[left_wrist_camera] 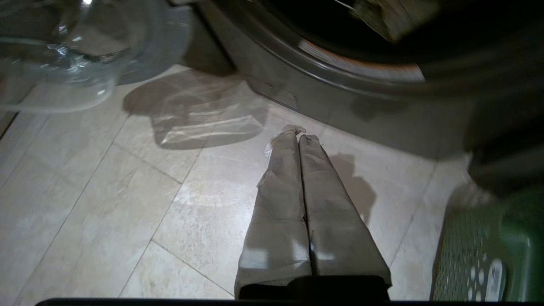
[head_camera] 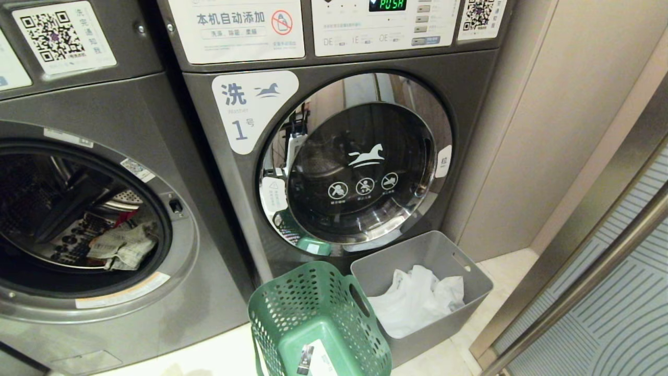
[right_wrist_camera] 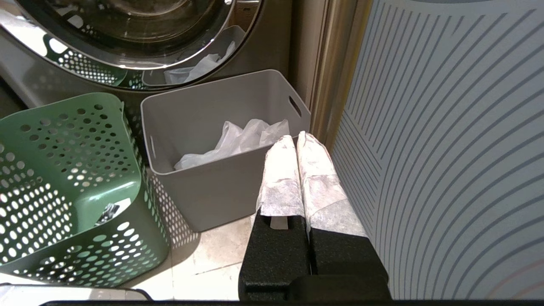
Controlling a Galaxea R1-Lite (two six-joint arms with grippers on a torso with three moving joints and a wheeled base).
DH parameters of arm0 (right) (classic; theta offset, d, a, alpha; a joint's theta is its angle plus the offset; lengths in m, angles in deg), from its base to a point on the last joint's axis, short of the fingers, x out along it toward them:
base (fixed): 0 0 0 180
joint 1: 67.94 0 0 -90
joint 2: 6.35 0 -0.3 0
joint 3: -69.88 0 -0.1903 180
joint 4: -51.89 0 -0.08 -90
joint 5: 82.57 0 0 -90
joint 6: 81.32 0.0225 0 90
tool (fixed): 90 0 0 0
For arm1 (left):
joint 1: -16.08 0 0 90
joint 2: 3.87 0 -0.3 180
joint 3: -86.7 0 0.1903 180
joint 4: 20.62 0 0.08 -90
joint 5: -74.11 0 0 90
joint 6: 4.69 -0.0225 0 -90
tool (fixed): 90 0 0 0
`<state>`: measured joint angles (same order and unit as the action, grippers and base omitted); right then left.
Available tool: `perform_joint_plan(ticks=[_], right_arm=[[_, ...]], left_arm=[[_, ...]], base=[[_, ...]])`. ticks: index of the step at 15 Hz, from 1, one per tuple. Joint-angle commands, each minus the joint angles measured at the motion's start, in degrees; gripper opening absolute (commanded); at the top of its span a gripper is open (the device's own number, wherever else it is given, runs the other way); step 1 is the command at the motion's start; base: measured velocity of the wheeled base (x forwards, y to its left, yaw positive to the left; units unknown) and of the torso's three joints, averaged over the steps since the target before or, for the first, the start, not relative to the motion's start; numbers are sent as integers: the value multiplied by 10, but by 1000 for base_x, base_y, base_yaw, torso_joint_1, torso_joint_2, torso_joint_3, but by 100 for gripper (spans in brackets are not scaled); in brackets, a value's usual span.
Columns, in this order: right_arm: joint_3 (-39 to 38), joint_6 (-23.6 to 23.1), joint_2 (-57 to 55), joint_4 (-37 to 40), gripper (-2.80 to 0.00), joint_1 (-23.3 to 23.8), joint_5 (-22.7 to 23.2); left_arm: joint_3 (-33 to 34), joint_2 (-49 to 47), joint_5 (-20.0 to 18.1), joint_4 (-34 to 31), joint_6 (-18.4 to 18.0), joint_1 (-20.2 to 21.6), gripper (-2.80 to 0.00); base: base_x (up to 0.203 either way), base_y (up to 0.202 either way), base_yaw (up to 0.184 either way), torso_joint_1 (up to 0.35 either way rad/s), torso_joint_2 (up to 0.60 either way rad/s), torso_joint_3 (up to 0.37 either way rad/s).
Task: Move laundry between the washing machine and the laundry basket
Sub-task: Pick a cloth and place it into the basket
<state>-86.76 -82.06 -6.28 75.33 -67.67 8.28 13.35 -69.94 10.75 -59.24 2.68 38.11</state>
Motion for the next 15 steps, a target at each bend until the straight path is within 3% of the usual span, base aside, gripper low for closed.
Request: perform_joint_plan(ticks=[1,3,5,7,9,10,15], right_arm=[[0,0,-1,0,-280,0,0],[0,0,-1,0,-280,0,0],[0,0,-1,0,-280,0,0],[0,0,-1,0,-280,0,0],[0,0,-1,0,-280,0,0],[0,0,-1,0,-280,0,0],[0,0,-1,0,-280,0,0]], left_arm=[[241,154,-3,147,-22,-142,-280],[416,234,-32,287,-58,-196,-280],[509,344,-81,333,-91,-232,-280],[523,445,-154,307,-115,-237,-280],[523,515,-250,249,-125,-207,-280],[523,531,-264,221,-118,-200,-280],[523,663,-272,217,-110,-218,-280]], base=[[0,0,0,0,0,0],[0,0,0,0,0,0],[0,0,0,0,0,0],[0,0,0,0,0,0],[0,0,0,0,0,0],[0,0,0,0,0,0],[0,0,0,0,0,0]])
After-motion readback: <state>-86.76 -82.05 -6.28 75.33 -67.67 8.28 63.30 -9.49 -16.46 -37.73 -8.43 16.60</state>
